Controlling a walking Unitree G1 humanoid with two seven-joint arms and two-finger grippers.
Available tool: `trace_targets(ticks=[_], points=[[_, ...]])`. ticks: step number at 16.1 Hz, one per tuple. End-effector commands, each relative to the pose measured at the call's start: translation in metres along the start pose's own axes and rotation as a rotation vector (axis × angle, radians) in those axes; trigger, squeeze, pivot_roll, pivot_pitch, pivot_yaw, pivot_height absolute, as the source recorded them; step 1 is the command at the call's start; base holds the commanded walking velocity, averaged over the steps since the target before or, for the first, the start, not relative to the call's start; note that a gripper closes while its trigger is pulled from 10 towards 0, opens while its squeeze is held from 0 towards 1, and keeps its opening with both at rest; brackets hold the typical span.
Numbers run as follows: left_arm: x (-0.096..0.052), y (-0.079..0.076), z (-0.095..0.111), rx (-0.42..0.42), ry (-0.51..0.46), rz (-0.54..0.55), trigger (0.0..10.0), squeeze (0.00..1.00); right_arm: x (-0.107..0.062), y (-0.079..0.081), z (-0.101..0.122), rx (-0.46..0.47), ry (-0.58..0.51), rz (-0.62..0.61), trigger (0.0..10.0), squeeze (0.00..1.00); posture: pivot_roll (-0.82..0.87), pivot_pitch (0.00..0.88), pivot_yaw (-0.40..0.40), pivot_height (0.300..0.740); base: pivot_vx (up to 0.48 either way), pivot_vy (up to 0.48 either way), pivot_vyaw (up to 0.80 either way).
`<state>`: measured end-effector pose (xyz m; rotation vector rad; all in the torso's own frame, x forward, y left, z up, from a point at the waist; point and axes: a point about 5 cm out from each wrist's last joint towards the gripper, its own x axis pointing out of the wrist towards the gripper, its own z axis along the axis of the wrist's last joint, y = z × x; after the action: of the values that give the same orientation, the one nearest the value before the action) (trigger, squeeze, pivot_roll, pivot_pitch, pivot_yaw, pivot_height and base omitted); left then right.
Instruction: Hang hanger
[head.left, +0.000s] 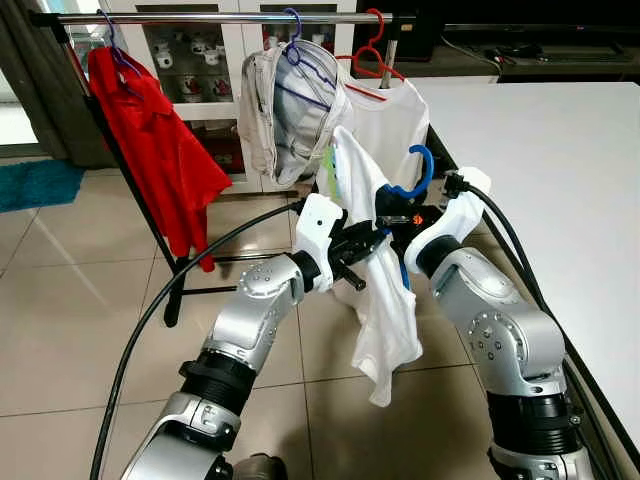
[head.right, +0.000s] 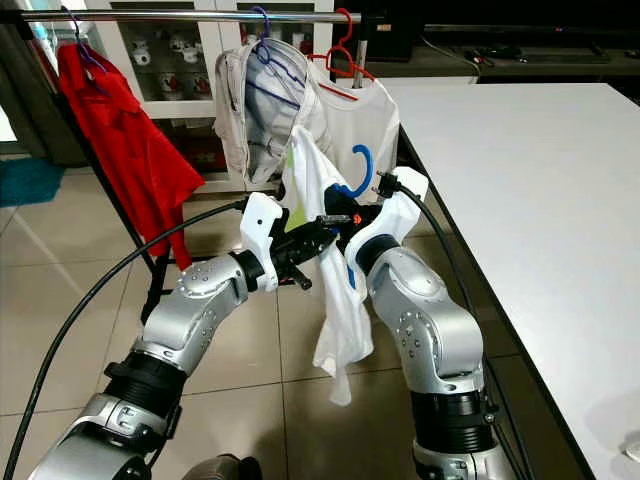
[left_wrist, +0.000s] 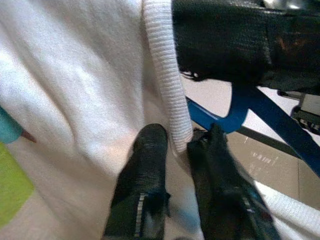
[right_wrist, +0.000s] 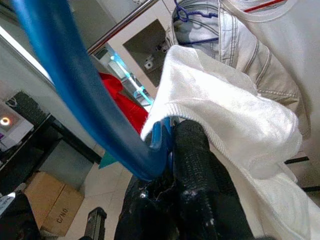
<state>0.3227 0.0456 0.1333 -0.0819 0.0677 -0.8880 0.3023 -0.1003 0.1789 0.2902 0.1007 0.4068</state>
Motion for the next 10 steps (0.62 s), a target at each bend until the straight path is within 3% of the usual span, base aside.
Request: trace_targets(ticks=[1, 5, 7, 10], points=[[0.001, 0.004, 0.005, 0.014, -0.015, 0.023, 0.0, 0.0, 0.001, 0.005, 0.004, -0.005, -0.01, 0.028, 10.0, 0.0, -0.11, 0.0, 0.003, 0.74, 0.0, 0.0, 0.0], [-0.01, 0.004, 0.008, 0.034, -0.042, 0.009, 0.0, 0.0, 0.001, -0.003, 0.002, -0.017, -0.003, -0.032, 10.0, 0.0, -0.11, 0.0, 0.008, 0.74, 0.0, 0.0, 0.0], [-0.021, 0.001, 0.012, 0.062, -0.078, 0.003, 0.0, 0.0, -0.002, -0.025, -0.008, -0.045, 0.059, -0.193, 10.0, 0.0, -0.11, 0.0, 0.006, 0.74, 0.0, 0.0, 0.0], [-0.027, 0.001, 0.013, 0.064, -0.098, 0.044, 0.0, 0.0, -0.006, -0.044, -0.012, -0.039, 0.084, -0.328, 10.0, 0.0, -0.1, 0.0, 0.002, 0.74, 0.0, 0.0, 0.0]])
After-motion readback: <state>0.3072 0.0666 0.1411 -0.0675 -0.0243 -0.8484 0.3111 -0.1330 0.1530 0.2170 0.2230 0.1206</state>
